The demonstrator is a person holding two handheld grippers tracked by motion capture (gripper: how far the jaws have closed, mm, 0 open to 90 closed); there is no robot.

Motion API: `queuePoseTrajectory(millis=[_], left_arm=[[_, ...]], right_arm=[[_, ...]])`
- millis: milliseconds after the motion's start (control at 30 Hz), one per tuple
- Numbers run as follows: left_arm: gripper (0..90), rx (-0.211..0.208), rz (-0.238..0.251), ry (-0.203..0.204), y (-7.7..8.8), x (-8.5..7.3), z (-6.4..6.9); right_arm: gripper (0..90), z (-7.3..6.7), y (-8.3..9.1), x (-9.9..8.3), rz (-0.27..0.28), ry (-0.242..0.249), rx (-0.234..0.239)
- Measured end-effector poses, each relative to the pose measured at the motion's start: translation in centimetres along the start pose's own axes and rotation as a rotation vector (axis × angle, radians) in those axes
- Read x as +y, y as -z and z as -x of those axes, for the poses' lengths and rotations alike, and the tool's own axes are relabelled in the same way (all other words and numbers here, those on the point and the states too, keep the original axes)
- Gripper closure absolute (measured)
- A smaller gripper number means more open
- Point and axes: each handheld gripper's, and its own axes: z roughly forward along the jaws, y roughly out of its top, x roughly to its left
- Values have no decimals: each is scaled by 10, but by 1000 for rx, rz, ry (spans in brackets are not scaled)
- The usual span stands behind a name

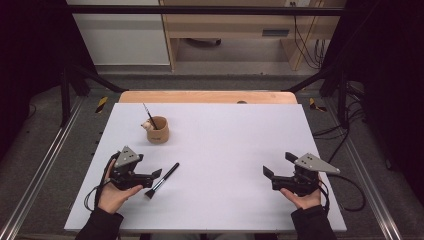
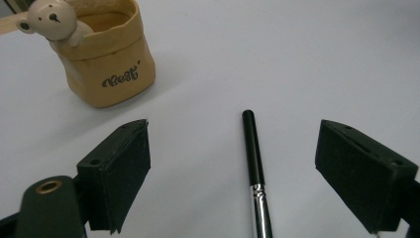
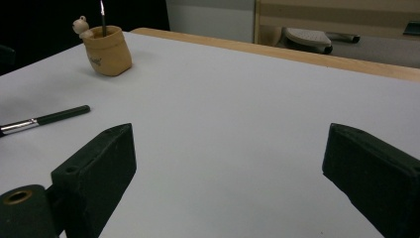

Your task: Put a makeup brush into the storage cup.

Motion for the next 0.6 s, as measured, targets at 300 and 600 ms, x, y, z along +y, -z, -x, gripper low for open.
queuePoseTrajectory(millis=[300,600], left_arm=[[152,-23,-88,-33,-13,0,6],[196,-19,-156,-59,-25,-1,10]], right_arm=[[71,-1,0,0,0,4,4],[71,-2,-1,0,-6,4,5]])
